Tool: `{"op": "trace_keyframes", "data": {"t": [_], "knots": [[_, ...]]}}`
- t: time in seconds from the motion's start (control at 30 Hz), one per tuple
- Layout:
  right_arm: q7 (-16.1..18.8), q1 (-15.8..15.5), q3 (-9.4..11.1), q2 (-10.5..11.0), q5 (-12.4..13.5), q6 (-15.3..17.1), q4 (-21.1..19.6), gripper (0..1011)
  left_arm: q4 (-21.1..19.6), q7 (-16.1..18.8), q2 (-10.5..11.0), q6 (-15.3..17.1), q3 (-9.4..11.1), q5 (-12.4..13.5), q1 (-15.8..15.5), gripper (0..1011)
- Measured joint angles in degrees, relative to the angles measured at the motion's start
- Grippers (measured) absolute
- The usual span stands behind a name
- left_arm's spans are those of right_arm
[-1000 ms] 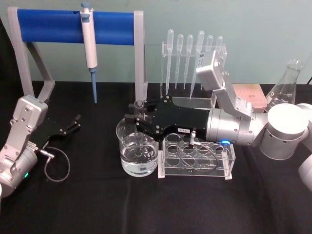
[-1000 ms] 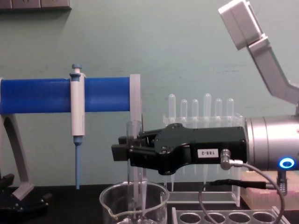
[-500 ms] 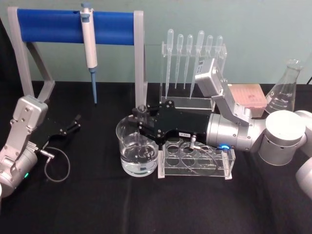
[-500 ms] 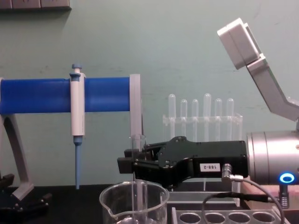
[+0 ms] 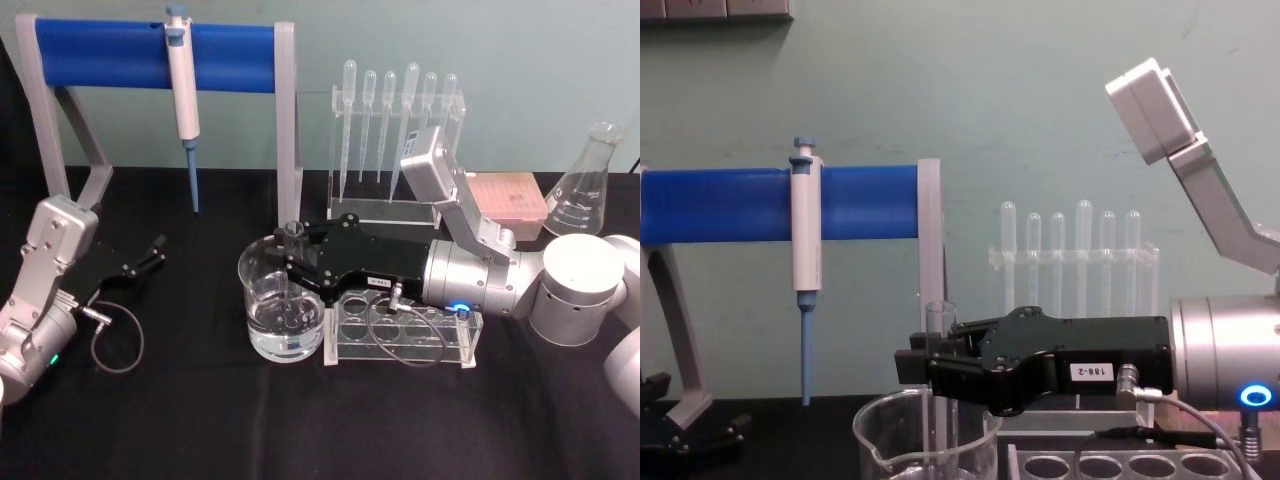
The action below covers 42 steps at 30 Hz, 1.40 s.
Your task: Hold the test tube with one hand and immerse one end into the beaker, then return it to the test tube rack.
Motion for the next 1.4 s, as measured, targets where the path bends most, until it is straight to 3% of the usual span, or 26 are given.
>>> {"op": "trace_keyframes", "data": {"t": [1.4], "knots": [[0.0, 0.1, -0.1, 0.1, -0.1, -0.1, -0.2, 238, 0.0, 0.0, 0.0, 0.0, 0.0, 0.0, 0.0, 1000]]}}
